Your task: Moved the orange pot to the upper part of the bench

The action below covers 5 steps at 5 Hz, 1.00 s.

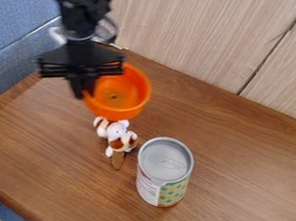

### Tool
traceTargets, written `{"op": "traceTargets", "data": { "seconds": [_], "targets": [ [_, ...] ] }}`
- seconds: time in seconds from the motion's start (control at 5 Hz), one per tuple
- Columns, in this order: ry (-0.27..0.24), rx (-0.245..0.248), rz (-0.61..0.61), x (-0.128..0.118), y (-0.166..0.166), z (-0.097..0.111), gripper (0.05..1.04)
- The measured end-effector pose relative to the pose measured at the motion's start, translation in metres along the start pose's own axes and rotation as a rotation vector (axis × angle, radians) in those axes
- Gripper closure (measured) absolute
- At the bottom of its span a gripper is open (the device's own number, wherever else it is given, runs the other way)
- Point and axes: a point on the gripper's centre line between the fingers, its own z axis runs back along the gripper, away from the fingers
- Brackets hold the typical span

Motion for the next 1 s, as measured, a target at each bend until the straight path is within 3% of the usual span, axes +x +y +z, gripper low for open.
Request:
{"op": "traceTargets", "data": {
  "seconds": [0.2,0.4,1.0],
  "targets": [
    [0.058,-0.066,-0.011,0.004,-0.038,-0.017,1.013],
    [0.068,-0.129,-0.043,0.009,-0.075,-0.033,1.013],
    [0.103,-0.170,-0.178,0.001,-0.139,-0.076,1.013]
  ]
}}
